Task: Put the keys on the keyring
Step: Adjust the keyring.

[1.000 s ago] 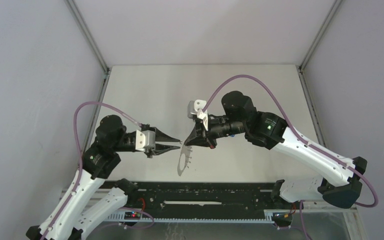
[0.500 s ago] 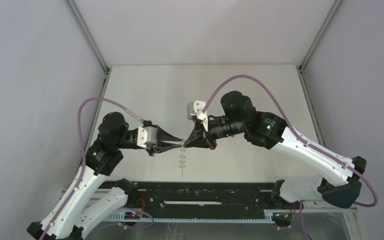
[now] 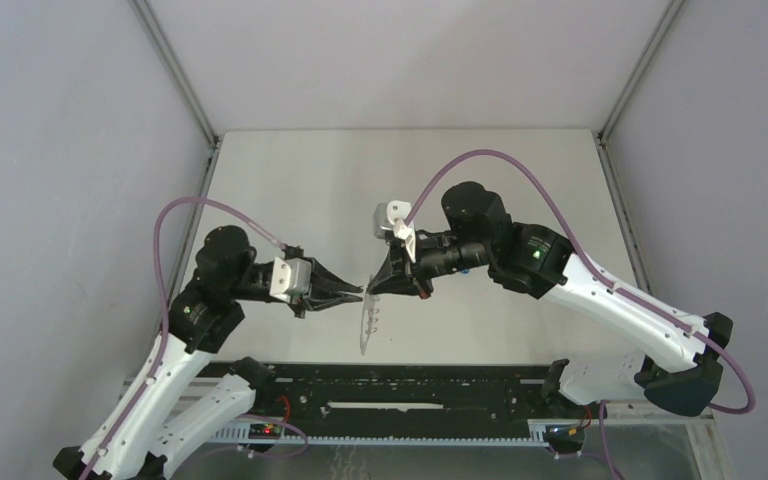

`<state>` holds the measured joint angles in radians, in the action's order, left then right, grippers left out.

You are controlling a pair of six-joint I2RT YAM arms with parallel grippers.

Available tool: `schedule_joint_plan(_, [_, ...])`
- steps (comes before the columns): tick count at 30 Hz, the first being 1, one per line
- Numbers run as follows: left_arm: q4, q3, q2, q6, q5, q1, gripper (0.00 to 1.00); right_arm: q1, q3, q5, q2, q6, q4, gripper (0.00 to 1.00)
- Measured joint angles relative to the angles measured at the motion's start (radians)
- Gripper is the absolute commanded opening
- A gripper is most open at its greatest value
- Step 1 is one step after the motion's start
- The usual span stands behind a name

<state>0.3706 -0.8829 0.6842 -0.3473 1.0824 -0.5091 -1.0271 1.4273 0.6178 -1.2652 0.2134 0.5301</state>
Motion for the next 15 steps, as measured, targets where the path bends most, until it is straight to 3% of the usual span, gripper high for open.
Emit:
schedule_joint_plan(4, [0.049,-0.015,0.0,-0.038,0.023,0.0,0.29,0.0,0.0,-0.006,0.0,0.0,0.0,0.0])
schedule_joint_plan(15, [0.094,-0.028,0.01,-0.079,0.029,0.0,0.26,0.0,0.0,-0.002,-0.003,-0.003,0.0,0.0])
